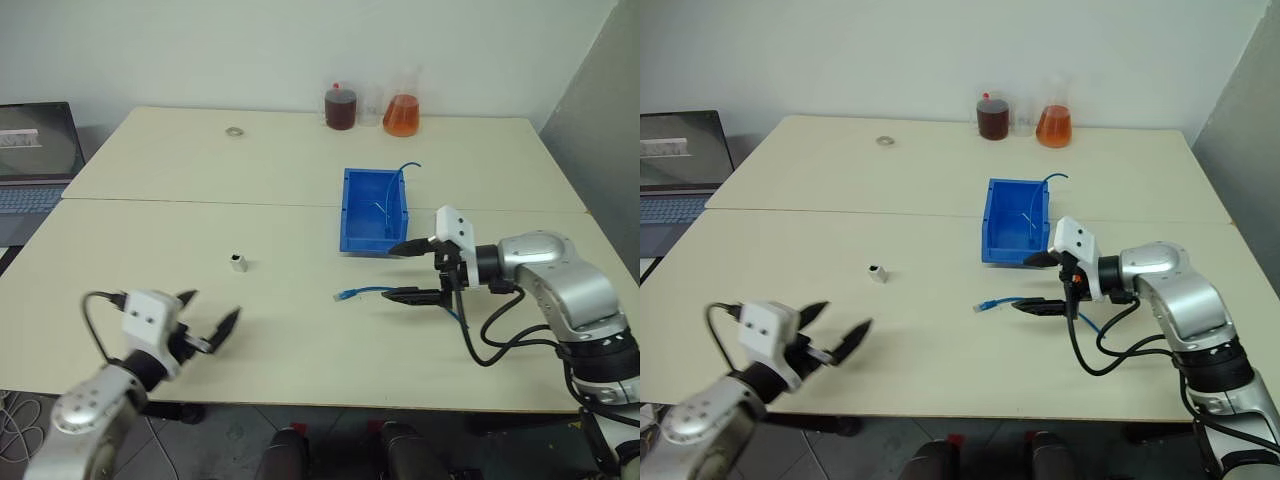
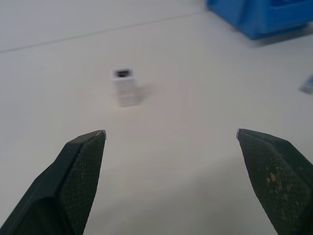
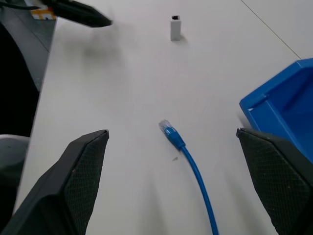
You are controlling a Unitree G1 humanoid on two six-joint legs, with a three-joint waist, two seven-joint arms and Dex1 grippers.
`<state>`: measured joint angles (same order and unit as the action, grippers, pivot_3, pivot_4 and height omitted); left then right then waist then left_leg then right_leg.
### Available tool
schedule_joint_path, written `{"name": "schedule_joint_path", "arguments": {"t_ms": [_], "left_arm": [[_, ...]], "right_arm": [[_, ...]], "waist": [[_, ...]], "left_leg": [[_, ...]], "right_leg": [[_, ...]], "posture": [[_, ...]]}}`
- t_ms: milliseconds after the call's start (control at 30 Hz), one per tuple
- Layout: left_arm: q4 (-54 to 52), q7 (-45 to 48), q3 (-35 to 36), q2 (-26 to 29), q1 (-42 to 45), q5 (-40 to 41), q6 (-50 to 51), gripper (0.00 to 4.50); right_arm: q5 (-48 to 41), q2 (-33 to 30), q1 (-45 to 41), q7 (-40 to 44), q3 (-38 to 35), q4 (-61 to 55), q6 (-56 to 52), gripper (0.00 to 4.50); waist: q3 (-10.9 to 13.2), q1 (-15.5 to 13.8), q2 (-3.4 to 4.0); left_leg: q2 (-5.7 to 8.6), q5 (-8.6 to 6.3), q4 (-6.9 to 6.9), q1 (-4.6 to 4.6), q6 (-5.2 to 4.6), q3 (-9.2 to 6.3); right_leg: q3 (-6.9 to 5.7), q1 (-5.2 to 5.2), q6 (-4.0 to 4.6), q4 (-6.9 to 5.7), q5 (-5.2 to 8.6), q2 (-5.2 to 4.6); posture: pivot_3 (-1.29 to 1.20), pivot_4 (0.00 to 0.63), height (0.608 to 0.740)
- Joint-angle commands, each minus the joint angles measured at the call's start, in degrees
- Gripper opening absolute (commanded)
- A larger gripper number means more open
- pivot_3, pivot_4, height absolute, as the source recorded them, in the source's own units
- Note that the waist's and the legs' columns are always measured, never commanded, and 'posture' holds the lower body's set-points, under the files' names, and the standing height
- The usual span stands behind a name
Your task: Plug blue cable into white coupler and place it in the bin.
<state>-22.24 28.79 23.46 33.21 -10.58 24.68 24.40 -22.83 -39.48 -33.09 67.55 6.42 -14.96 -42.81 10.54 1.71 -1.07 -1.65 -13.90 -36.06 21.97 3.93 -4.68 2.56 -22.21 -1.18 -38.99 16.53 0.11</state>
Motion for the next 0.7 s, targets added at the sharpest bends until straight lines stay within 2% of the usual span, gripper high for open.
{"name": "schedule_joint_path", "arguments": {"t_ms": [33,167,367,500,633,700], "left_arm": [[4.7,0.9,-0.1,1.3,5.3,-0.1,-1.1,4.5],[10.5,4.6,-2.7,2.8,10.0,-0.6,-1.1,4.5],[8.1,18.0,-9.7,8.7,6.6,1.9,2.5,4.5],[11.9,23.0,-17.3,9.2,14.5,-0.3,0.5,4.5],[23.0,31.2,-28.1,5.5,29.8,-5.4,-5.0,4.5],[27.9,34.5,-31.3,4.2,33.9,-7.3,-7.7,4.5]], "right_arm": [[-5.8,-0.2,-2.0,-0.7,-3.3,-3.9,-3.8,4.45],[-7.0,1.0,-3.0,-4.0,-3.6,-4.6,-4.8,4.45],[-6.9,-0.3,-0.2,-6.9,-3.7,-6.5,-4.5,4.45],[-8.4,-0.5,0.5,-8.5,-4.2,-8.4,-5.9,4.45],[-10.6,-1.8,1.8,-9.4,-5.0,-10.8,-7.7,4.45],[-11.2,-2.3,2.1,-9.8,-5.3,-11.5,-8.3,4.45]], "waist": [[0.0,0.0,-0.01],[0.0,0.2,-0.04],[0.0,0.2,-0.04],[0.1,-0.3,-0.02],[0.1,-0.6,-0.05],[0.1,-0.2,-0.06]], "left_leg": [[0.0,0.0,0.0,0.0,0.0,0.01],[-0.02,0.0,0.0,0.0,0.0,0.0],[-0.01,-0.01,0.05,0.04,0.02,0.04],[0.01,-0.01,0.06,0.08,0.02,-0.02],[0.05,0.01,-0.02,0.09,0.0,-0.06],[0.04,0.02,-0.04,0.12,0.0,-0.03]], "right_leg": [[0.01,0.01,0.0,0.01,0.0,-0.01],[-0.01,-0.02,0.0,-0.01,-0.01,0.01],[0.02,-0.06,0.0,-0.01,-0.01,-0.02],[-0.06,-0.08,0.0,-0.01,0.0,-0.02],[-0.09,-0.04,-0.1,0.01,0.02,0.01],[-0.07,-0.04,-0.11,0.01,0.0,0.04]], "posture": [[0.0,0.15,0.74],[0.0,0.15,0.74],[0.0,0.15,0.74],[0.0,0.15,0.74],[0.0,0.15,0.74],[0.0,0.15,0.74]]}}
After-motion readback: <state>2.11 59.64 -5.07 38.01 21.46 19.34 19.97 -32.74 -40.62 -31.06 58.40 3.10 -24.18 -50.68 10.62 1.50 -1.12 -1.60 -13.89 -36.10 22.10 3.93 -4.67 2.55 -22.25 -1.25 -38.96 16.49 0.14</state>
